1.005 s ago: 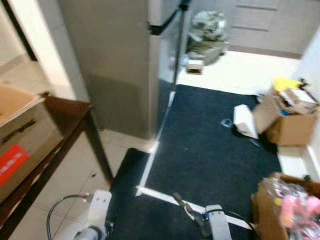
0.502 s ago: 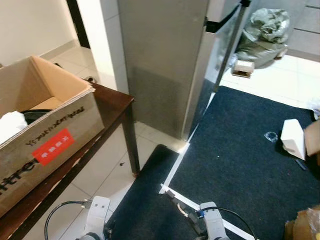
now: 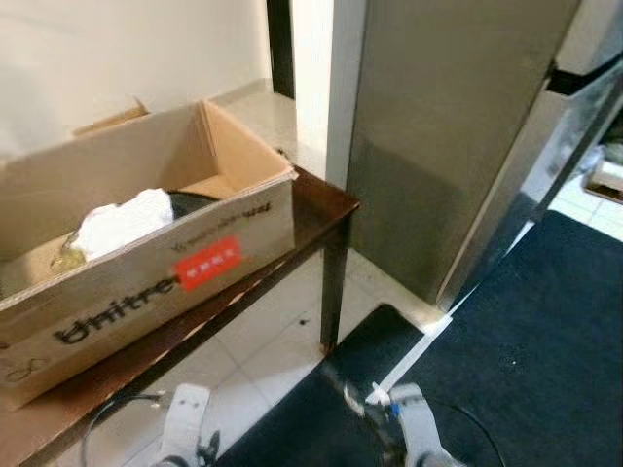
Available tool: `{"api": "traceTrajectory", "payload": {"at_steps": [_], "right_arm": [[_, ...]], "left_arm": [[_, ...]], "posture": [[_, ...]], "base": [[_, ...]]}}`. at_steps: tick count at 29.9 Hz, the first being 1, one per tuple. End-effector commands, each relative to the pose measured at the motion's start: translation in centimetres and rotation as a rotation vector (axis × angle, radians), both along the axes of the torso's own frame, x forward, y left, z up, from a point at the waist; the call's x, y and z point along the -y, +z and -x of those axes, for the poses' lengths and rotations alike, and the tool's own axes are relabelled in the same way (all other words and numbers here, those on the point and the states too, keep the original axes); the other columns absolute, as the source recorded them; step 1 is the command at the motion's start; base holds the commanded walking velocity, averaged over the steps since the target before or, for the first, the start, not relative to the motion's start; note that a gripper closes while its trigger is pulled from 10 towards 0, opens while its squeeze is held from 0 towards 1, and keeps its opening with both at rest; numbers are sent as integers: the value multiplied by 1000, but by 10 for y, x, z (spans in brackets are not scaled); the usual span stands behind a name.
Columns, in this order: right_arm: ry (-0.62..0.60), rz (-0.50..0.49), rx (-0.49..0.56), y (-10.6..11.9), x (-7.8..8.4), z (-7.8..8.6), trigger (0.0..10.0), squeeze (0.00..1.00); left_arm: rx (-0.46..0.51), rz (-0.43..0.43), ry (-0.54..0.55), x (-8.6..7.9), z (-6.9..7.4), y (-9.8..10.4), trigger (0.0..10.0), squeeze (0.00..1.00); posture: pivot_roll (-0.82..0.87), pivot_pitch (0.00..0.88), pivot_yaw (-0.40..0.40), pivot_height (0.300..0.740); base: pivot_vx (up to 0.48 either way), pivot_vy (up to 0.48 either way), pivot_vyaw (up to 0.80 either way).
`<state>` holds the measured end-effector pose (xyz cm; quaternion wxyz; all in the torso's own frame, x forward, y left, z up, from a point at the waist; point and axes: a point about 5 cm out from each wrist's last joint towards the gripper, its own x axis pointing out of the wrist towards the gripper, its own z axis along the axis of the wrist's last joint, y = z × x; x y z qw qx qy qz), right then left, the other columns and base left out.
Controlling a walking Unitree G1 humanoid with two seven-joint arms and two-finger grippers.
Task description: Picking trash to rubbish bin
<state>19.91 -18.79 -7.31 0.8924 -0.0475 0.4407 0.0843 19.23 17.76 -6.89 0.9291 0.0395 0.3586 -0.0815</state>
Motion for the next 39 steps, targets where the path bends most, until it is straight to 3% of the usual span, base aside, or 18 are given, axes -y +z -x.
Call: {"api": "traceTrajectory", "payload": {"at_steps": [1,27,39], "right_arm": [[21,-3,-32,-5,-4,8,10000,0],[82,44,-44,-5,-2,9,10000,0],[7,45,-14,-3,1,5,10000,0]], "left_arm": [[-26,-5,4,-3,7,-4,10000,0],[-26,10,-3,1,7,-4,10000,0],[-14,17,5,0,0,-1,10000,0]], "posture": [[-24,102,7,740],[-28,93,2,740],[-29,101,5,740]], "base": [[0,0,800],[0,0,800],[0,0,575]]}}
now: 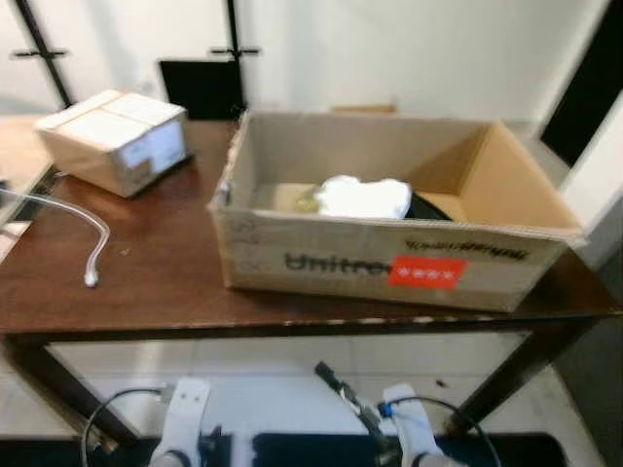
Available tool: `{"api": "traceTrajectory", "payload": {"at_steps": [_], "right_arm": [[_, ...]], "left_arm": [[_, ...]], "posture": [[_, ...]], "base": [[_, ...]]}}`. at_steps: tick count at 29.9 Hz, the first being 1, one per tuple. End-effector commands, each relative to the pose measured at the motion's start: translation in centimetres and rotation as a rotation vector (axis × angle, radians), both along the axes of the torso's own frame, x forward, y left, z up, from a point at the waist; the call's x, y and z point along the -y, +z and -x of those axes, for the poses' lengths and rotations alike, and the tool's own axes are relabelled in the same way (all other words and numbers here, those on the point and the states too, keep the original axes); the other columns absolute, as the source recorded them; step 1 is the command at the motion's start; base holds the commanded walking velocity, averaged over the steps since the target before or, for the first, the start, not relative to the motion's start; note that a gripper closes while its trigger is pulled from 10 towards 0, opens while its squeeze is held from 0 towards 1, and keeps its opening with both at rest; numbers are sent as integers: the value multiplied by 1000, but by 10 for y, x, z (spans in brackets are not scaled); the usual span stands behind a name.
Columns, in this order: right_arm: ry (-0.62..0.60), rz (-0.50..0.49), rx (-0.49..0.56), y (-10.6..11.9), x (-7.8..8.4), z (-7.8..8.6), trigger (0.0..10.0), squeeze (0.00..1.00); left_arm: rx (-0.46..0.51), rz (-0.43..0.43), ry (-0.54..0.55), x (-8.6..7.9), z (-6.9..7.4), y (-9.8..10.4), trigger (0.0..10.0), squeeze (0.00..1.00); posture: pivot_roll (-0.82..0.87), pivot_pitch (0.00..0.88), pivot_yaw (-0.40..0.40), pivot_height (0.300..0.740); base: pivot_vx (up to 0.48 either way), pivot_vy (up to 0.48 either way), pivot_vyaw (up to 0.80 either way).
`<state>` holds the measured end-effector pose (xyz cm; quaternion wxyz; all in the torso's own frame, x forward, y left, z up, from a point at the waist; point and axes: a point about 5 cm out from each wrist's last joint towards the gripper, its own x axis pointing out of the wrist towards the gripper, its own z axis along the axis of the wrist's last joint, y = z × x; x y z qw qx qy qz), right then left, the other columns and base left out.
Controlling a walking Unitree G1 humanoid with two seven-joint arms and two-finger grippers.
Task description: Picking trash to rubbish bin
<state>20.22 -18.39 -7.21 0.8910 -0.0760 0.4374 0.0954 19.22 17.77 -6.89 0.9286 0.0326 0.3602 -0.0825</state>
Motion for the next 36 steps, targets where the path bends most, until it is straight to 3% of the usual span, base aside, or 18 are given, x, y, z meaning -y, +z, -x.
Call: {"api": "traceTrajectory", "payload": {"at_steps": [1,8,16,28,33,36], "right_arm": [[-62,1,-21,-4,7,7,10000,0],[-45,4,-16,-2,7,5,10000,0],[-39,2,-19,-3,5,6,10000,0],[42,-12,-10,0,-1,0,10000,0],[181,-37,-11,11,-6,-17,10000,0],[473,-129,41,31,-14,-33,10000,0]], "left_arm": [[-8,6,6,0,-1,0,10000,0],[0,9,-4,2,-4,1,10000,0],[-4,5,9,1,-4,1,10000,0],[-2,12,40,-1,-4,1,10000,0],[49,65,-34,2,-7,7,10000,0],[112,79,-217,3,-9,18,10000,0]], "posture": [[-29,101,5,740],[-29,105,4,740],[-25,108,3,740],[-23,108,2,740],[-21,110,4,740],[-19,111,2,740]], "base": [[0,0,0],[0,0,0],[0,-453,0],[0,0,0],[0,0,0],[0,0,0]]}}
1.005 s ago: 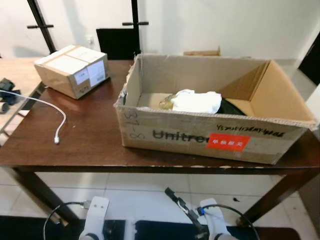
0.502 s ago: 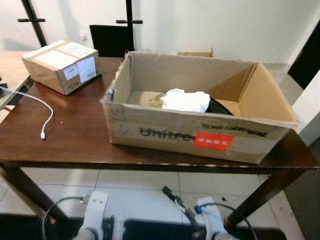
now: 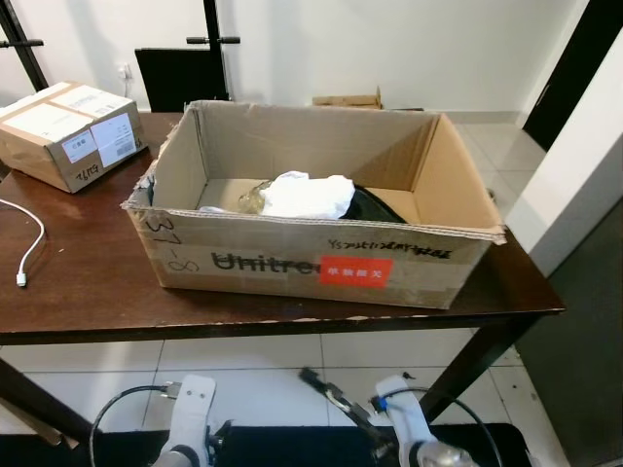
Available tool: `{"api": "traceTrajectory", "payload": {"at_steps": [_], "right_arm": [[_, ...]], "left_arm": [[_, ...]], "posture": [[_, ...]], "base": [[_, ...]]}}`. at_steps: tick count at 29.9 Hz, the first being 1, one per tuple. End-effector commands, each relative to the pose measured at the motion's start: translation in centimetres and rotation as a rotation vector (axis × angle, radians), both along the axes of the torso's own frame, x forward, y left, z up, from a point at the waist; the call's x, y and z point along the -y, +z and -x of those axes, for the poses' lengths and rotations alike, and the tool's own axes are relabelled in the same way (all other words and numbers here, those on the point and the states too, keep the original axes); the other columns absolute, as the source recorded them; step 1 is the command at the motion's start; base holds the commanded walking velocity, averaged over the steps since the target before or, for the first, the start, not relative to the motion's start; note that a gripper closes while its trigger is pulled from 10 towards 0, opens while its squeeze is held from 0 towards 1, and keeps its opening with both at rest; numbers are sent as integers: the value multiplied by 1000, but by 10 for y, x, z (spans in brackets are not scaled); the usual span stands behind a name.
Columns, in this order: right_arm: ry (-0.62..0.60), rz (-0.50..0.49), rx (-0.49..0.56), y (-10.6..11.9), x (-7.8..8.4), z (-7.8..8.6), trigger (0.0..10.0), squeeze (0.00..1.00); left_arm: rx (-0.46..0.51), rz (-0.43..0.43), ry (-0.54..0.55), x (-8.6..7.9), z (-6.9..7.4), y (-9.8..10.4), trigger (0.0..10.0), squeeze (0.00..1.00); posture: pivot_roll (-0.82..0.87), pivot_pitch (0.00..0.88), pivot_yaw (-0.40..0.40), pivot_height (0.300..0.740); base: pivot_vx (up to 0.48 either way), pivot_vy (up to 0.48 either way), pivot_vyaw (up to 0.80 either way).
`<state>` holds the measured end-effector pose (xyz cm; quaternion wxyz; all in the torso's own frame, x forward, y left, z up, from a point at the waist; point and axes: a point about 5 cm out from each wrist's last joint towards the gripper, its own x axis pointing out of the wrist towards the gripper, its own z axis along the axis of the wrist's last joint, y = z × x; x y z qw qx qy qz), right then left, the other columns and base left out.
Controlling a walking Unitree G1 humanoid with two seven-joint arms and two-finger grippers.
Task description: Picking trash to rubbish bin
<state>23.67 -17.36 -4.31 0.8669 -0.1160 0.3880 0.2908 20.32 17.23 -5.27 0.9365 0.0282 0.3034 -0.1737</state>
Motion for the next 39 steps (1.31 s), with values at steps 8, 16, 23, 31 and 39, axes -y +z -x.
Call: {"api": "traceTrajectory", "payload": {"at_steps": [8,16,23,31,39], "right_arm": [[391,-333,89,72,-13,-26,10000,0],[590,-649,213,164,-16,-36,10000,0],[771,-838,358,239,-28,-25,10000,0],[647,-861,656,303,-33,-55,10000,0],[162,-695,955,365,-12,-123,10000,0]], "left_arm": [[127,236,-414,10,-7,54,10000,110],[367,299,-648,12,-23,142,10000,0],[590,438,-752,24,-31,238,10000,0],[824,435,-621,30,-62,298,10000,0],[1032,122,-324,13,-112,365,10000,0]], "posture": [[-14,112,3,740],[-13,107,9,740],[-9,96,13,740],[-13,84,14,740],[-14,81,16,740]], "base": [[0,0,0],[0,0,0],[0,0,0],[0,0,0],[0,0,0]]}}
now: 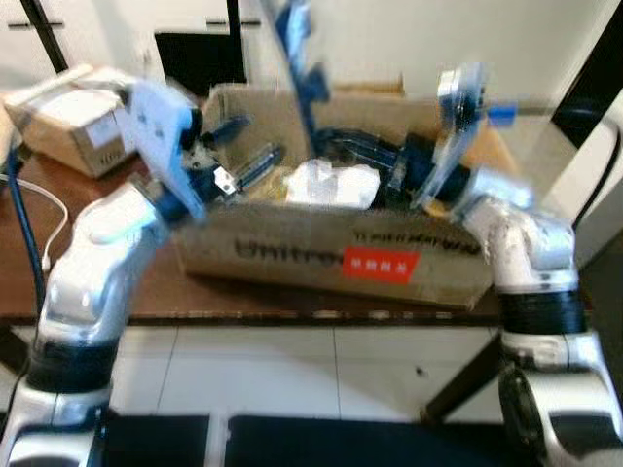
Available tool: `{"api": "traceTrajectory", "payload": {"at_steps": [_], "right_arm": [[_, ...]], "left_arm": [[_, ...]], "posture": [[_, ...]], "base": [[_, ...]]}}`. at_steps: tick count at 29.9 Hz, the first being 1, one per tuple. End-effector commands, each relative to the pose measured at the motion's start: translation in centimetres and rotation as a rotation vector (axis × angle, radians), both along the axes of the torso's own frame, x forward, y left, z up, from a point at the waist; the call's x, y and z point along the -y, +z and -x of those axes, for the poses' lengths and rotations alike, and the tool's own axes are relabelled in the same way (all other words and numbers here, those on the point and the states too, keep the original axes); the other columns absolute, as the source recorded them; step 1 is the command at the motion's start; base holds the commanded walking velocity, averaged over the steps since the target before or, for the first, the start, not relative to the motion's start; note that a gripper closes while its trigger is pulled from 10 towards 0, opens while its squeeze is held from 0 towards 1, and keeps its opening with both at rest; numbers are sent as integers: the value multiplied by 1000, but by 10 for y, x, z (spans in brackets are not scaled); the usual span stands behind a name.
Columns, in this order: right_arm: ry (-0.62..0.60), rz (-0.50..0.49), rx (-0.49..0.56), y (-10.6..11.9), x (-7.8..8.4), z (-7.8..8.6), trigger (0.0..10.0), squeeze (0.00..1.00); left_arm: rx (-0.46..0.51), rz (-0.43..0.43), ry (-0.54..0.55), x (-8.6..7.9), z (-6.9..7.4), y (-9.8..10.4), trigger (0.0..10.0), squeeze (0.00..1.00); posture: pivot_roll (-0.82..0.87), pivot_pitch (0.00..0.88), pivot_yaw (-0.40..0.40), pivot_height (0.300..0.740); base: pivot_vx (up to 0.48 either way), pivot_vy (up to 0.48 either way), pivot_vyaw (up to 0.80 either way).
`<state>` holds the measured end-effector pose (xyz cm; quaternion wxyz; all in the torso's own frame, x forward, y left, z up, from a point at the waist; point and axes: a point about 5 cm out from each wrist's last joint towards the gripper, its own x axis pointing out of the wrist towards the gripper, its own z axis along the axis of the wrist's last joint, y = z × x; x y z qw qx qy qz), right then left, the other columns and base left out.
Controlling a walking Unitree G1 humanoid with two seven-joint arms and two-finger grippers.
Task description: Picking trash to rubbish bin
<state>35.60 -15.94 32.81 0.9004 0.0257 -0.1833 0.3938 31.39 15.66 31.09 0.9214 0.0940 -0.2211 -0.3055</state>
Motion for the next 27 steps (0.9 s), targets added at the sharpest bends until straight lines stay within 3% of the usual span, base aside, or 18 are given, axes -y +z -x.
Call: {"api": "traceTrajectory", "payload": {"at_steps": [1,4,7,8,9,10,11,12,13,14,16,17,20,23,27], "right_arm": [[-82,-39,-28,3,7,-10,10000,0],[-162,-98,-41,18,14,-20,10000,0],[-170,-105,-32,23,14,-21,10000,0],[-241,-19,2,26,14,-26,10000,0],[-241,-19,2,26,14,-26,10000,0],[-317,124,33,20,12,-32,10000,0],[-317,124,33,20,12,-32,10000,0],[-410,409,87,3,8,-39,10000,0],[-444,549,95,-11,8,-42,10000,0],[-444,549,95,-11,8,-42,10000,0],[-469,694,89,-31,8,-46,10000,0],[-469,694,89,-31,8,-46,10000,0],[-438,823,37,-59,9,-48,10000,0],[-426,834,25,-63,9,-48,10000,0],[-383,864,5,-68,12,-48,10000,0]], "left_arm": [[2,-5,42,-3,-5,11,10000,0],[8,14,86,-3,-11,26,10000,0],[4,18,97,-3,-14,29,10000,0],[-38,-20,125,-5,-20,25,10000,0],[-38,-20,125,-5,-20,25,10000,0],[-90,-52,137,-6,-26,19,10000,0],[-90,-52,137,-6,-26,19,10000,0],[-207,-121,149,-8,-35,3,10000,0],[-272,-148,139,-8,-39,-7,10000,0],[-272,-148,139,-8,-39,-7,10000,0],[-343,-160,126,-7,-43,-18,10000,0],[-343,-160,126,-7,-43,-18,10000,0],[-450,-34,58,2,-48,-21,10000,0],[-469,-4,33,5,-48,-19,10000,0],[-512,6,-97,17,-44,-14,10000,0]], "posture": [[-11,81,12,740],[-10,81,11,740],[-7,83,9,740],[-8,85,8,740],[-8,85,8,740],[-6,85,6,740],[-6,85,6,740],[-4,85,2,740],[-2,84,-1,740],[-2,84,-1,740],[-1,85,-3,740],[-1,85,-3,740],[-1,86,-1,740],[-1,86,-1,740],[1,88,0,740]], "base": [[0,0,0],[0,0,0],[0,0,0],[0,0,0],[0,0,0],[0,0,0],[0,0,0],[0,0,0],[0,0,0],[0,0,0],[0,0,0],[0,0,0],[0,0,0],[0,0,0],[0,0,0]]}}
